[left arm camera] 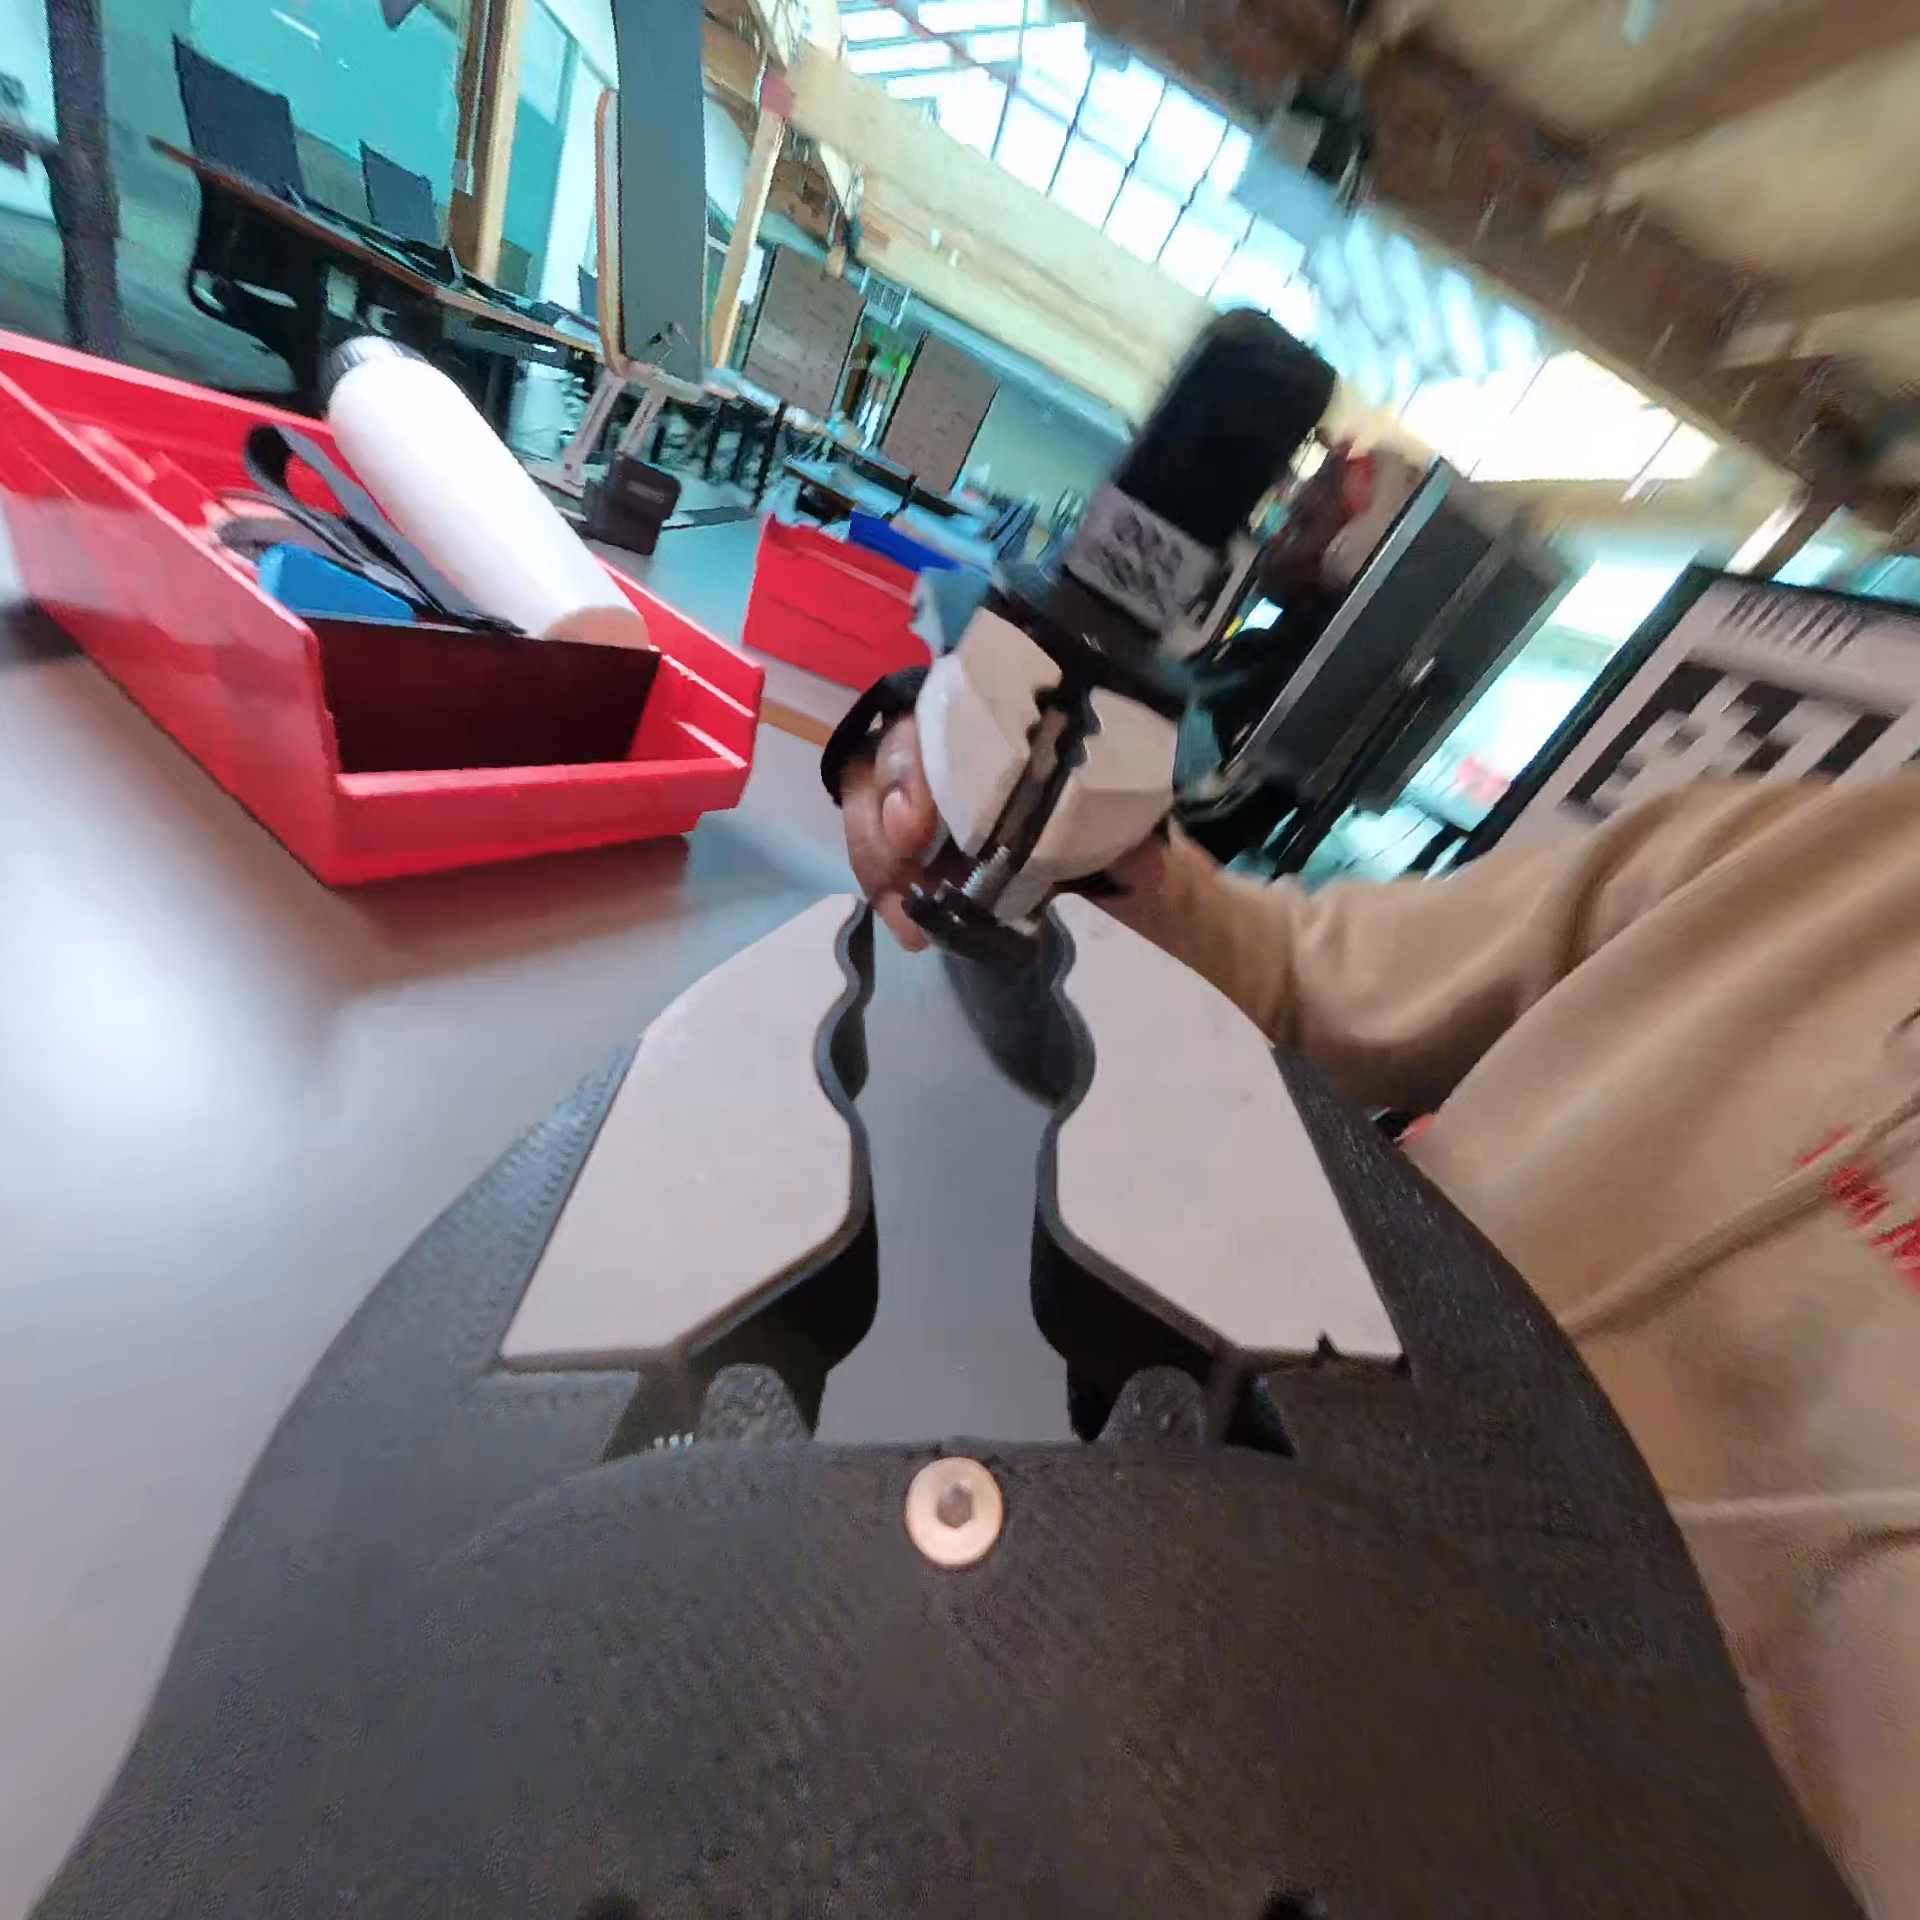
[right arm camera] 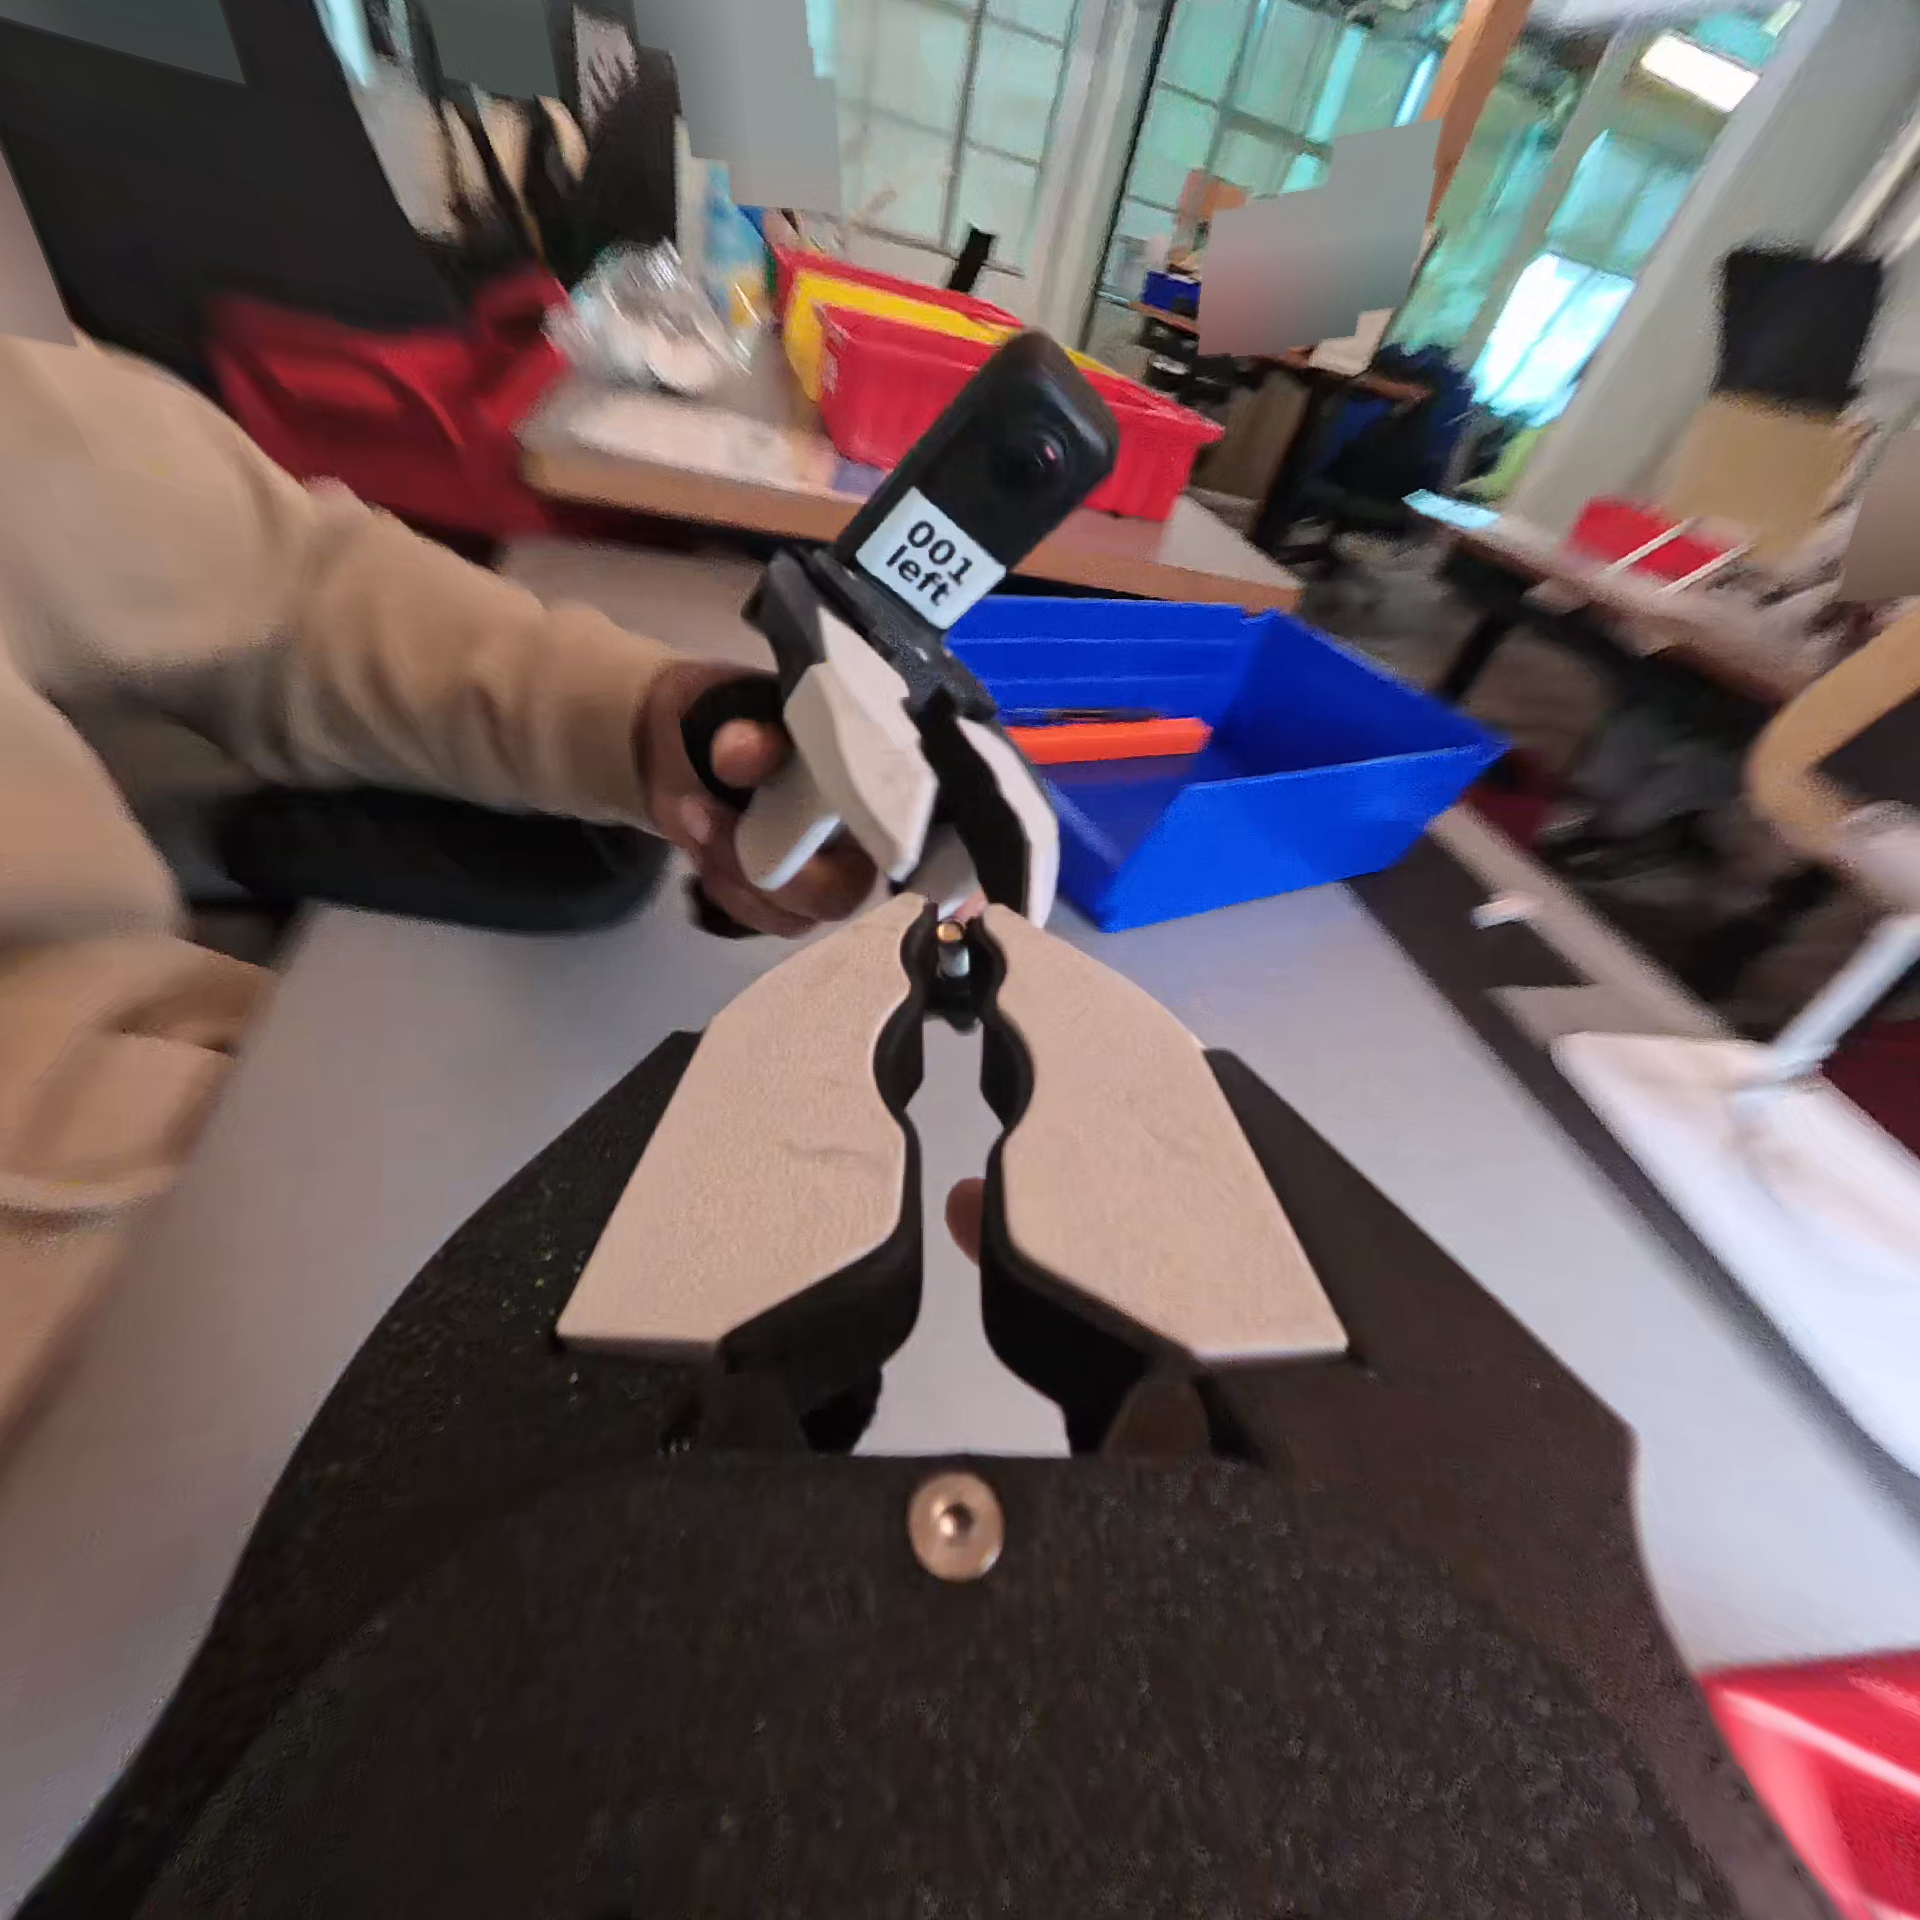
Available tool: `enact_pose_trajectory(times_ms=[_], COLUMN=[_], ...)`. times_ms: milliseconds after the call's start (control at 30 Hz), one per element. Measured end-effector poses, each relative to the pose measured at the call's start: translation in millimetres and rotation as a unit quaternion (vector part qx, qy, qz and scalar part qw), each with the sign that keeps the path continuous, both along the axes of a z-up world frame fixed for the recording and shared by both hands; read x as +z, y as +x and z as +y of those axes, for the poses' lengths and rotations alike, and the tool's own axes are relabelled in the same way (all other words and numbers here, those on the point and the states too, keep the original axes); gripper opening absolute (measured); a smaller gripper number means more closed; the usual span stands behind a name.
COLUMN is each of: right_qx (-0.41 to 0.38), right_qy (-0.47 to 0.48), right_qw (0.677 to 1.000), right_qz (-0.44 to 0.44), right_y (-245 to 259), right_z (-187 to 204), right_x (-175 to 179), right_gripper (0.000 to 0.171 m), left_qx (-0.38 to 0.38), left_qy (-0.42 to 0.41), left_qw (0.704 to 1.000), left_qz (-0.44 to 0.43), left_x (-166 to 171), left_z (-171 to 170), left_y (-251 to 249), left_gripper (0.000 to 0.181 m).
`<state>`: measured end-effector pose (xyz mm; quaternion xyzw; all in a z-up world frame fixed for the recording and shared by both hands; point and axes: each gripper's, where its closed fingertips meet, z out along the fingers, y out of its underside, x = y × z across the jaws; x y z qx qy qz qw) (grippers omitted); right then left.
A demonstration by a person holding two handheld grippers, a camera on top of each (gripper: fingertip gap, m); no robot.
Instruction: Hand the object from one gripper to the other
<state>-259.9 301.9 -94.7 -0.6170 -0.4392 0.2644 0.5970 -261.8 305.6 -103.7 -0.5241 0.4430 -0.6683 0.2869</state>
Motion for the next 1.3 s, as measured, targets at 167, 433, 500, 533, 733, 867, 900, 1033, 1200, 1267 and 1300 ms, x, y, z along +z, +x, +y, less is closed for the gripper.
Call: enact_pose_trajectory(times_ms=[167, 433, 500, 533, 733, 867, 900, 1033, 1200, 1267, 1300], right_qx=[0.072, 0.078, 0.081, 0.081, 0.034, 0.034, 0.03, -0.109, -0.32, -0.375, -0.39], right_qy=[-0.181, -0.109, -0.038, -0.002, 0.141, 0.127, 0.115, 0.084, -0.024, -0.063, -0.088], right_qw=[0.977, 0.982, 0.991, 0.995, 0.983, 0.983, 0.986, 0.983, 0.917, 0.882, 0.87], right_qz=[0.086, 0.134, 0.097, 0.065, -0.111, -0.127, -0.114, -0.119, -0.237, -0.278, -0.289], right_y=[-7.7, -3.9, -0.1, -0.3, -18.2, -16.0, -12.2, 52.6, 201.0, 252.1, 271.0], right_z=[-6.1, -8.3, -15.6, -19.7, -21.8, -21.3, -18.9, 32.5, 125.9, 156.8, 168.5], right_x=[-8.7, 12.8, 15.9, 13.3, -12.9, -16.5, -13.4, 3.6, -18.2, -33.7, -42.0], right_gripper=[0.005, 0.016, 0.023, 0.023, 0.017, 0.015, 0.015, 0.015, 0.015, 0.016, 0.016], left_qx=[-0.001, -0.023, -0.051, -0.071, -0.151, -0.139, -0.121, 0.002, 0.18, 0.219, 0.232], left_qy=[0.185, 0.089, 0.017, -0.018, -0.088, -0.084, -0.073, 0.037, 0.184, 0.207, 0.214], left_qw=[0.981, 0.995, 0.998, 0.997, 0.983, 0.985, 0.989, 0.999, 0.965, 0.952, 0.948], left_qz=[0.06, 0.034, 0.013, 0.008, 0.055, 0.052, 0.044, 0.037, 0.045, 0.046, 0.046], left_x=[-19.9, -8.9, 0.3, 3.4, -10.4, -10.7, -8.7, -5.2, -2.4, -4.1, -5.9], left_z=[-23.7, -24.1, -22.4, -23.0, -41.1, -37.2, -31.4, 7.9, 60.7, 74.9, 80.9], left_y=[3.8, 2.9, -1.5, -3.6, -3.2, -2.0, -2.1, -7.6, -20.5, -25.2, -27.4], left_gripper=[0.032, 0.022, 0.022, 0.022, 0.022, 0.022, 0.023, 0.026, 0.031, 0.029, 0.027])
